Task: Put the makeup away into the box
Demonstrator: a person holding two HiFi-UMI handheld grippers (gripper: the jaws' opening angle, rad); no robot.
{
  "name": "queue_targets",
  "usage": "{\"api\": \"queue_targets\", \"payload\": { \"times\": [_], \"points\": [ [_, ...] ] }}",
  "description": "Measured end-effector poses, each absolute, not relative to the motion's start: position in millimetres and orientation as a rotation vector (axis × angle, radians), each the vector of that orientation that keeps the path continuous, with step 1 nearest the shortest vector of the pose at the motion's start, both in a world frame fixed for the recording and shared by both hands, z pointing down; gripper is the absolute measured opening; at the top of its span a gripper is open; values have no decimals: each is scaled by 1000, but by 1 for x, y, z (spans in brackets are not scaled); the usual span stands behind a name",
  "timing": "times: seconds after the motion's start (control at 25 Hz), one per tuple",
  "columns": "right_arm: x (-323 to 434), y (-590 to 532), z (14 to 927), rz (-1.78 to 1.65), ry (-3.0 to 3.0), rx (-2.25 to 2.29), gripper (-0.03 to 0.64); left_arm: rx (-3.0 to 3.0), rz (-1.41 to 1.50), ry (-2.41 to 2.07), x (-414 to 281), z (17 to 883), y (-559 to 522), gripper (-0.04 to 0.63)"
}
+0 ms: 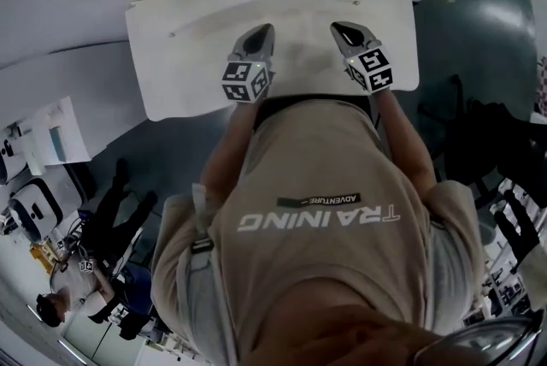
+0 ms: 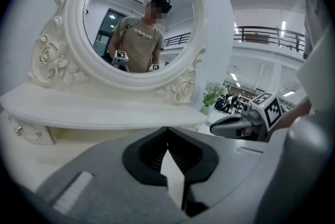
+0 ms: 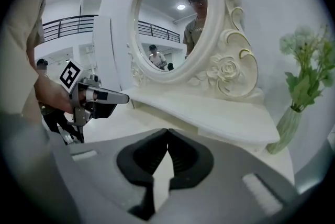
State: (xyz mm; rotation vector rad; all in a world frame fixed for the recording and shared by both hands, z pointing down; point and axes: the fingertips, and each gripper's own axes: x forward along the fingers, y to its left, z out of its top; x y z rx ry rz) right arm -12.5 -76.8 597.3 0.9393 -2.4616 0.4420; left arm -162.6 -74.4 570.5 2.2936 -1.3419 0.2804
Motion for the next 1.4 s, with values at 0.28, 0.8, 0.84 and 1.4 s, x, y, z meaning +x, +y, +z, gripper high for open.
{"api": "queue_targets", "payload": {
  "times": [0.28,0.8,0.84,1.4],
  "points": [
    [-45,-90,544,326,-2522,1064,5,2355,214,-1374,-210,528,-66,6],
    [-67,-91,462,201,-2588,1224,5,2487,187,-1416,-256,461,-74,6],
    [-68,-91,458,191,-2589,1230,5,2490,178,-1419,-257,458,-75,6],
    [-76,-98,420,327,-2674,1268,3,2558,169,-1441,-268,445,-100,6]
  ]
}}
